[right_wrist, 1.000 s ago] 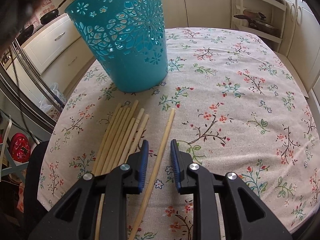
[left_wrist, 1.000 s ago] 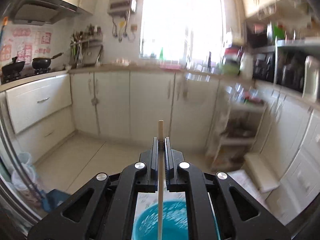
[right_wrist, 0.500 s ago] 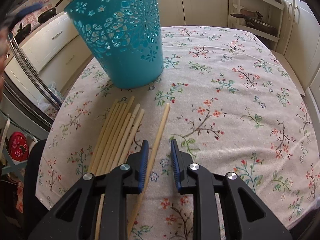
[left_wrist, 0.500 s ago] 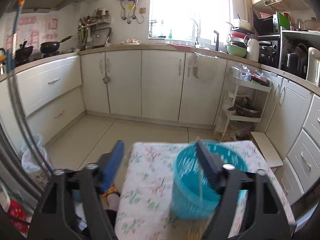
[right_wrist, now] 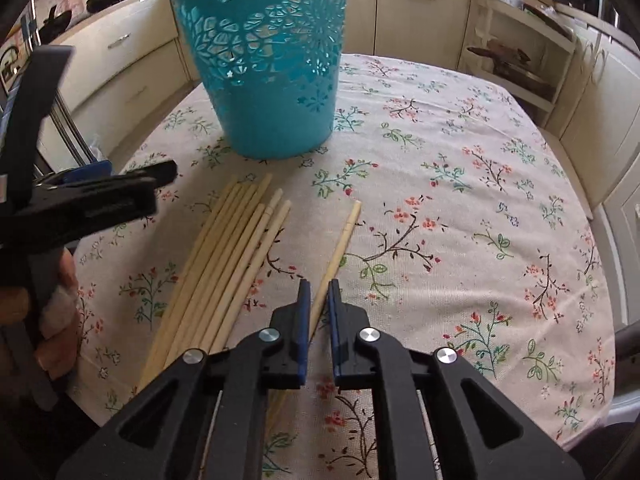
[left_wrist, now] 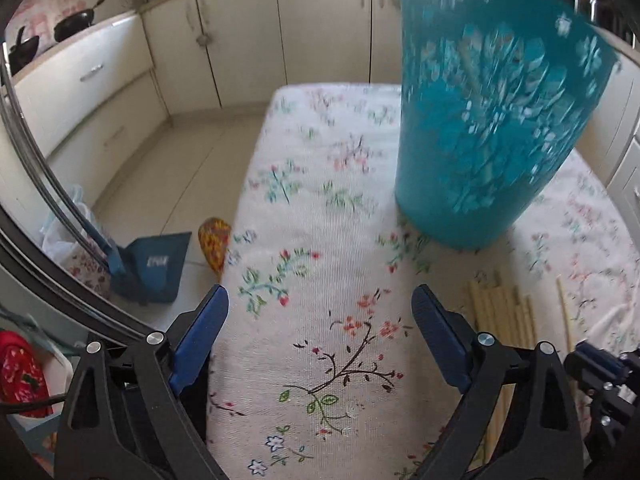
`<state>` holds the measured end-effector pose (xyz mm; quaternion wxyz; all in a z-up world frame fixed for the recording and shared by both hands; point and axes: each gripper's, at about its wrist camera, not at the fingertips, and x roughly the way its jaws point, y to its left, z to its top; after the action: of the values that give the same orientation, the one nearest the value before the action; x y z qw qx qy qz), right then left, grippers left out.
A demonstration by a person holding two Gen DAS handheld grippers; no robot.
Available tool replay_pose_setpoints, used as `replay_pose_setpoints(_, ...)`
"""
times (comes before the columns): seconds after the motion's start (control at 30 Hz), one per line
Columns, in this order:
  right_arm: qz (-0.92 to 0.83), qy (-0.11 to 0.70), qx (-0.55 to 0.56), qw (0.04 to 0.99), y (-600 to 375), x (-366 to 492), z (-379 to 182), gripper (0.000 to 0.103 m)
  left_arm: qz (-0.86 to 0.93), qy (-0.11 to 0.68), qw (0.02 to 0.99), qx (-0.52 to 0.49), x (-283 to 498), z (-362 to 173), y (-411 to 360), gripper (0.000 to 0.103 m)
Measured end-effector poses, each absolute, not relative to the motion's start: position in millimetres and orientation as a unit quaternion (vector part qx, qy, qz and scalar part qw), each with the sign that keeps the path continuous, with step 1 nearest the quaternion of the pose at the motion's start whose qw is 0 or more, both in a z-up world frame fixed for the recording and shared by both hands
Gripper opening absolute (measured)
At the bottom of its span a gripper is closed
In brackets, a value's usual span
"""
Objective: Organize utensils
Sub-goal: 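Close the right gripper on a single wooden chopstick, then raise the chopstick over the teal basket and open the right gripper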
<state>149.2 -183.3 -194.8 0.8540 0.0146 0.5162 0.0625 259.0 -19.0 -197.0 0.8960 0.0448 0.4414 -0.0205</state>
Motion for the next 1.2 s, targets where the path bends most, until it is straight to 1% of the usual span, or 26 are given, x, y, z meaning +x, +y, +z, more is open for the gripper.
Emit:
replay_pose_setpoints(0.07, 0.064, 0.515, 0.016, 0.855, -183, 149, -195, 0.009, -0.019, 0.438, 0.897, 0.049, 259, -197, -20, 0.089)
replay_pose_setpoints(0.1, 0.067, 0.518, 0.031, 0.852, -186, 150, -195, 0.006, -0.018, 0.442, 0.895, 0.052, 260, -198, -21, 0.090)
replay_pose_setpoints(0.2, 0.084, 0.515, 0.105, 0.846, -207, 149, -186, 0.005, -0.022, 0.463, 0.884, 0.061, 261, -205, -24, 0.090)
replay_pose_setpoints(0.27, 0.105, 0.492, 0.158, 0.850, -221, 146, -169, 0.005, -0.022, 0.464, 0.884, 0.060, 264, -203, -27, 0.090)
replay_pose_setpoints(0.37, 0.134, 0.440, 0.208, 0.863, -238, 142, -128, 0.005, -0.023, 0.471, 0.880, 0.047, 268, -203, -23, 0.093)
replay_pose_setpoints(0.47, 0.152, 0.393, 0.223, 0.879, -246, 143, -88, 0.005, -0.025, 0.476, 0.878, 0.039, 269, -204, -19, 0.095)
replay_pose_setpoints(0.57, 0.168, 0.327, 0.218, 0.904, -242, 156, -37, 0.005, -0.024, 0.474, 0.879, 0.044, 267, -204, -21, 0.095)
replay_pose_setpoints(0.67, 0.160, 0.267, 0.198, 0.929, -228, 182, -2, 0.005, -0.024, 0.474, 0.879, 0.044, 267, -204, -21, 0.095)
replay_pose_setpoints(0.77, 0.135, 0.211, 0.183, 0.951, -215, 216, 16, 0.006, -0.024, 0.473, 0.879, 0.044, 267, -204, -21, 0.095)
replay_pose_setpoints(0.87, 0.088, 0.176, 0.175, 0.965, -203, 257, 14, 0.006, -0.022, 0.471, 0.881, 0.049, 266, -204, -22, 0.095)
replay_pose_setpoints(0.93, 0.063, 0.173, 0.165, 0.969, -194, 281, 3, 0.006, -0.020, 0.469, 0.882, 0.053, 265, -203, -24, 0.095)
replay_pose_setpoints(1.07, 0.048, 0.204, 0.148, 0.967, -175, 302, -26, 0.006, -0.022, 0.467, 0.882, 0.055, 264, -202, -25, 0.095)
replay_pose_setpoints(1.2, 0.060, 0.229, 0.120, 0.964, -164, 295, -48, 0.006, -0.024, 0.465, 0.883, 0.054, 263, -200, -25, 0.095)
